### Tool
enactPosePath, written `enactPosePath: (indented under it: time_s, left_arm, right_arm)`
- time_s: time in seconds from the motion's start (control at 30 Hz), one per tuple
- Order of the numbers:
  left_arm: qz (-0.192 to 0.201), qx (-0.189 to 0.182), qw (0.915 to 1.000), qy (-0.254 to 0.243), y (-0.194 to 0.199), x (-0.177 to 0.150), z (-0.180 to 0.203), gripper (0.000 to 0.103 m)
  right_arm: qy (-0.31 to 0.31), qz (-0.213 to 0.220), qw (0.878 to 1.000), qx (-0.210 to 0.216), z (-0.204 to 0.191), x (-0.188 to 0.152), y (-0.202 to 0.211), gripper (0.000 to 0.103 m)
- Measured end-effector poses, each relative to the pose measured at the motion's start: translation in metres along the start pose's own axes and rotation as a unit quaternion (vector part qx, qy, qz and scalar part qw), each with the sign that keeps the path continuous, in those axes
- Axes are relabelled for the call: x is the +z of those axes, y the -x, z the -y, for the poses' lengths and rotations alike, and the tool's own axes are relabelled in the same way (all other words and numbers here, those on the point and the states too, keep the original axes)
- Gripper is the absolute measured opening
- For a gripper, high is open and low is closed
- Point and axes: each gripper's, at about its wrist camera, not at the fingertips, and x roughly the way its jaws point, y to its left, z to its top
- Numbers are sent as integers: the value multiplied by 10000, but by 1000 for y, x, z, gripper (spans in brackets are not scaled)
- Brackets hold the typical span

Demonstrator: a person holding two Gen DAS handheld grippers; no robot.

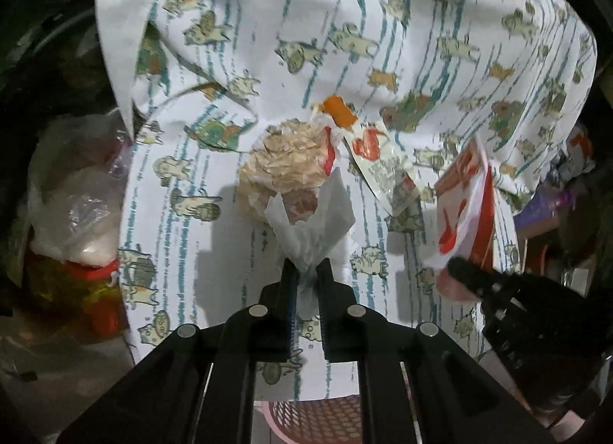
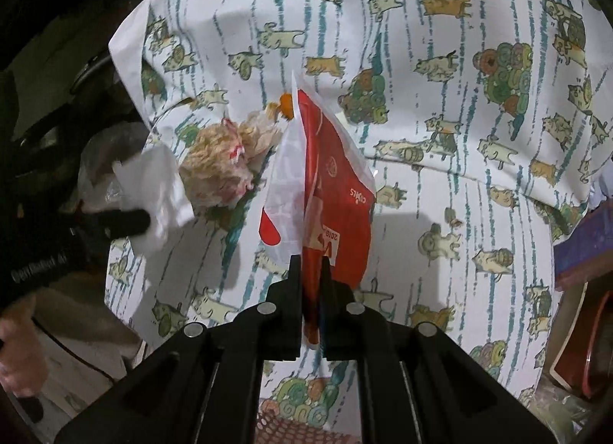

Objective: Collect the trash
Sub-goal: 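Carry the tissue and red bag down and release them into the pink basket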

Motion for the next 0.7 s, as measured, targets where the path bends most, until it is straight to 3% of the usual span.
enactPosePath:
  time_s: [0.37,0.53,0.7]
  left_arm:
    - [481,21,9988,-44,34,-13,-8,11]
    - [504,-72,9985,-209,43,-24,-9,11]
    - [609,69,9975,-364,53,-39,-10,11]
  right_arm:
    - [250,-93,9996,-11,-17,-26,0,7]
    - [323,-64,9995,-34,-20,-33,4,7]
    - [509,39,9987,-88,-24,-44,9,7]
